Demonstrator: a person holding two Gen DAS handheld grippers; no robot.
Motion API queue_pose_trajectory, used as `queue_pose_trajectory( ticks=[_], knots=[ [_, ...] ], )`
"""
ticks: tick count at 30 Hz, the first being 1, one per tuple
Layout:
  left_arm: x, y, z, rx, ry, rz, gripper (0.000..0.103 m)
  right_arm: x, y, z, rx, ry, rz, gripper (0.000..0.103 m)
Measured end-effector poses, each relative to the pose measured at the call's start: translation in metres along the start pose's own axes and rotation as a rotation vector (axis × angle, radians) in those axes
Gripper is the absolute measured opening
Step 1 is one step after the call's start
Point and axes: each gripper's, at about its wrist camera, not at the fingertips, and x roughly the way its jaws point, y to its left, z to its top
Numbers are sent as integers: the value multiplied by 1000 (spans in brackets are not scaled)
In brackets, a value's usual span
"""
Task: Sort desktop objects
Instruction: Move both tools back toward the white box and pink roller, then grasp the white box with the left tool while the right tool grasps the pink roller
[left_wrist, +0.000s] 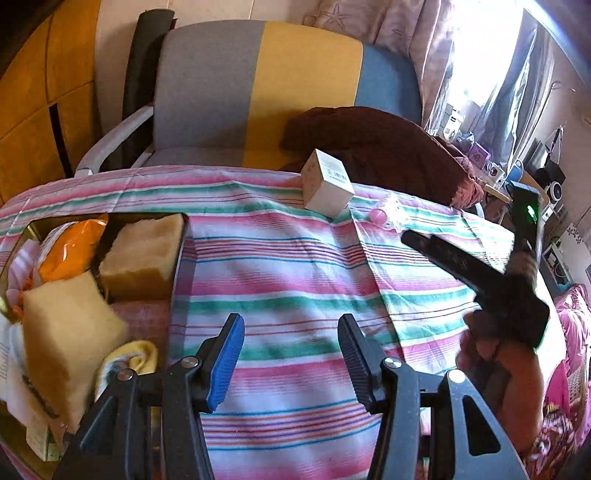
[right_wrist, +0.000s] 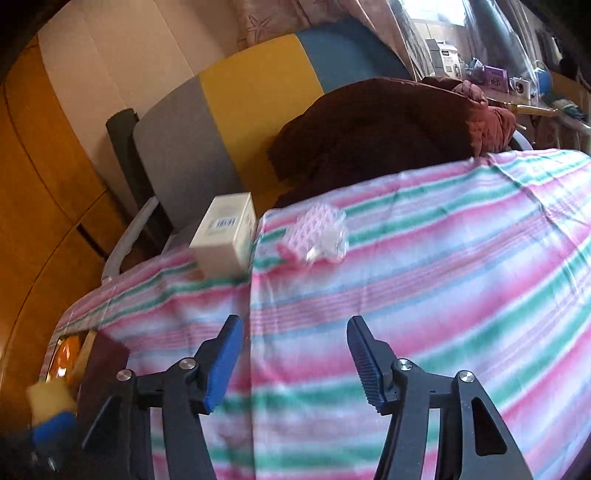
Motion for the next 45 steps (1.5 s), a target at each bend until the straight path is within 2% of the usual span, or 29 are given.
queue_pose_trajectory(
  ticks=[8, 15, 18, 23, 31, 38, 39, 42, 45],
  knots=[
    [11, 2, 2, -12, 15, 1, 53, 45, -2, 42, 51, -9, -40, 68],
    [21, 8, 0, -30, 40, 3, 53, 72, 1, 56, 54, 13, -94, 69],
    [24, 9, 4, -36, 44, 6, 53, 83, 1, 56, 28, 37, -128, 65],
    [28, 3, 14, -23, 29, 17, 53, 84, -3, 55, -14, 19, -108, 61],
    [69, -23, 62, -15, 46, -15, 54, 60, -29, 39, 22, 3, -67, 59],
    [122, -60, 114, 83, 60, -41, 55, 54, -44, 33, 76, -22, -62, 58],
    [127, -64, 119, 98, 56, -47, 58, 56, -44, 35, 76, -21, -63, 59],
    [142, -76, 131, 150, 59, -24, 61, 57, -44, 36, 77, -21, -62, 59],
    [159, -83, 144, 184, 97, 8, 61, 58, -44, 36, 78, -24, -61, 59]
  ],
)
